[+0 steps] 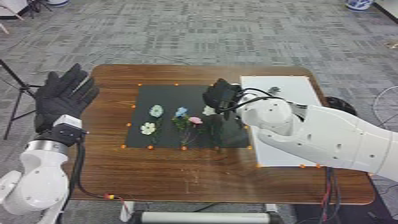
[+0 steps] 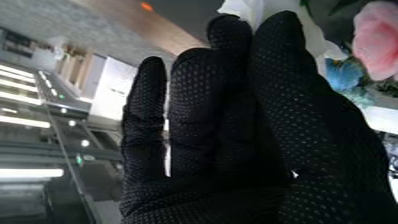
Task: Arrange flowers
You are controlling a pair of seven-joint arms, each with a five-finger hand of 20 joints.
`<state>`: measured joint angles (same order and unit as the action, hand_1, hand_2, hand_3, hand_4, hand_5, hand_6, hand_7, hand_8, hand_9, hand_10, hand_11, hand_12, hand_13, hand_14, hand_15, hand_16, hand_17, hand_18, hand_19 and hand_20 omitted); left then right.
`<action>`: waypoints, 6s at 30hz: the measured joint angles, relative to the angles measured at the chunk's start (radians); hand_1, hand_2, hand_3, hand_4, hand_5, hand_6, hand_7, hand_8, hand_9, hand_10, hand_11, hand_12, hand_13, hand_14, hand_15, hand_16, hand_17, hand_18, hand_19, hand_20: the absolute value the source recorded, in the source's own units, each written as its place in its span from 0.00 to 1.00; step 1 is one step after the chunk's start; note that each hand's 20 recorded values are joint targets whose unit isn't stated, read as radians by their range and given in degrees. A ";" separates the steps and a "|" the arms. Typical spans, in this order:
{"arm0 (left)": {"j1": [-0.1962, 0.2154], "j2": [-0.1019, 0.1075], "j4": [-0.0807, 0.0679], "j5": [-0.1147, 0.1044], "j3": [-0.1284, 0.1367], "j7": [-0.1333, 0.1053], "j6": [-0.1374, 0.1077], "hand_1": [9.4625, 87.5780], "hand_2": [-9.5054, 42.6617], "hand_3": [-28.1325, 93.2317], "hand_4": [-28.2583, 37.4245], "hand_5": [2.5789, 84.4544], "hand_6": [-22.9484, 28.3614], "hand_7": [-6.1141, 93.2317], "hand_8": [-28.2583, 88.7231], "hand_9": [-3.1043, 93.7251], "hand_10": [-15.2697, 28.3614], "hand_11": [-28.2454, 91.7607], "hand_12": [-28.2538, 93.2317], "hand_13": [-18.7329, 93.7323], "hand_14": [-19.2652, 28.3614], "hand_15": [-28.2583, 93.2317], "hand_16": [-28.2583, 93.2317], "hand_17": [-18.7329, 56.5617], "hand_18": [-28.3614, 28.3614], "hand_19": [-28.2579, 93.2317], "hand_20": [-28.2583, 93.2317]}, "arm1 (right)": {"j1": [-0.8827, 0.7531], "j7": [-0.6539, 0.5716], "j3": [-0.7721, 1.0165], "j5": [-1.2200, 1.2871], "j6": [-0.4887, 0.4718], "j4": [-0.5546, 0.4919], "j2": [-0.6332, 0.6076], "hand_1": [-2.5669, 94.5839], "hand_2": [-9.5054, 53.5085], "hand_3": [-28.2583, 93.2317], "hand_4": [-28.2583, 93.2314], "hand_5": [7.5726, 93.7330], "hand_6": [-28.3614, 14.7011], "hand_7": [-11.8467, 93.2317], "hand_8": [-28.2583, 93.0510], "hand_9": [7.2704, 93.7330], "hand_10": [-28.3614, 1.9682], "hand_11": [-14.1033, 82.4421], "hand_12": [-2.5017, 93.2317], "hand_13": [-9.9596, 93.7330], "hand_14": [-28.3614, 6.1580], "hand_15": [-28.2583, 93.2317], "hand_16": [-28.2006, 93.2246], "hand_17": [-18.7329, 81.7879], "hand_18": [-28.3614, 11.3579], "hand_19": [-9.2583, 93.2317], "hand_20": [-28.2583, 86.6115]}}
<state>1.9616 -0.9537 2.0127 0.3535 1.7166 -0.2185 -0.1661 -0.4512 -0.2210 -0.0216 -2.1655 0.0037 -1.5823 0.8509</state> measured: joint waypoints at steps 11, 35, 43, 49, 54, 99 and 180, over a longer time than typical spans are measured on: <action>-0.005 0.000 -0.001 0.000 0.002 0.003 0.000 0.23 0.44 0.79 0.00 0.44 0.62 0.11 0.18 0.31 0.68 0.36 0.31 0.34 0.71 0.36 0.22 0.15 0.75 0.49 0.30 | -0.012 0.038 0.053 -0.018 -0.145 0.000 0.009 0.66 0.00 0.72 0.00 0.69 0.74 0.59 0.25 0.86 0.80 0.25 0.48 0.75 0.75 0.68 0.63 0.45 0.29 0.71 0.58; 0.018 0.000 0.009 -0.017 0.024 -0.009 0.001 0.25 0.43 0.79 0.00 0.45 0.58 0.13 0.18 0.32 0.68 0.37 0.31 0.35 0.72 0.40 0.21 0.16 0.75 0.49 0.30 | -0.041 0.085 0.122 -0.023 -0.229 0.010 0.024 0.52 0.00 0.84 0.00 0.62 0.73 0.38 0.11 0.64 0.64 0.33 0.22 0.69 0.68 0.73 0.58 0.43 0.26 0.70 0.57; 0.021 0.000 0.009 -0.017 0.025 -0.010 0.002 0.24 0.43 0.79 0.00 0.45 0.59 0.13 0.18 0.32 0.68 0.37 0.31 0.35 0.72 0.39 0.21 0.16 0.75 0.49 0.30 | -0.094 0.082 0.218 -0.022 -0.278 -0.042 0.004 0.48 0.00 0.86 0.00 0.56 0.69 0.33 0.12 0.58 0.59 0.30 0.21 0.67 0.62 0.71 0.52 0.42 0.24 0.70 0.55; 0.027 -0.003 0.009 -0.010 0.033 -0.004 0.014 0.24 0.43 0.79 0.00 0.44 0.59 0.12 0.18 0.32 0.68 0.36 0.31 0.35 0.72 0.39 0.21 0.16 0.75 0.49 0.30 | -0.175 0.053 0.356 -0.007 -0.355 -0.146 -0.051 0.46 0.00 0.86 0.00 0.47 0.64 0.28 0.13 0.53 0.51 0.28 0.21 0.64 0.57 0.71 0.48 0.41 0.22 0.70 0.54; 0.026 -0.004 0.008 -0.010 0.033 -0.004 0.015 0.24 0.43 0.79 0.00 0.44 0.60 0.12 0.18 0.32 0.68 0.36 0.31 0.35 0.72 0.38 0.21 0.16 0.75 0.49 0.30 | -0.190 -0.067 0.376 0.013 -0.298 -0.143 -0.098 0.44 0.00 0.87 0.00 0.42 0.57 0.25 0.15 0.45 0.45 0.25 0.21 0.62 0.53 0.72 0.46 0.41 0.20 0.71 0.53; 0.021 -0.001 0.016 0.003 0.007 0.003 -0.019 0.24 0.45 0.79 0.00 0.43 0.62 0.12 0.18 0.30 0.68 0.37 0.31 0.35 0.73 0.39 0.21 0.15 0.75 0.50 0.30 | -0.200 -0.211 0.433 0.220 -0.322 0.239 -0.094 0.60 0.00 0.74 0.00 0.60 0.69 0.35 0.16 0.69 0.70 0.32 0.28 0.72 0.70 0.69 0.56 0.45 0.27 0.72 0.53; 0.052 -0.021 0.020 -0.003 0.044 0.005 -0.011 0.21 0.45 0.79 0.00 0.43 0.62 0.12 0.18 0.31 0.70 0.36 0.31 0.35 0.73 0.39 0.21 0.15 0.76 0.49 0.30 | -0.655 -0.302 0.748 0.116 -0.212 -0.361 -0.133 0.33 0.08 0.81 0.05 0.53 0.53 0.26 0.16 0.62 0.42 0.38 0.26 0.66 0.47 0.69 0.46 0.43 0.18 0.73 0.52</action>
<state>2.0138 -0.9743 2.0322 0.3502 1.7607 -0.2140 -0.1767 -1.1062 -0.5226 0.7267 -2.0496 -0.2086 -1.9432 0.7183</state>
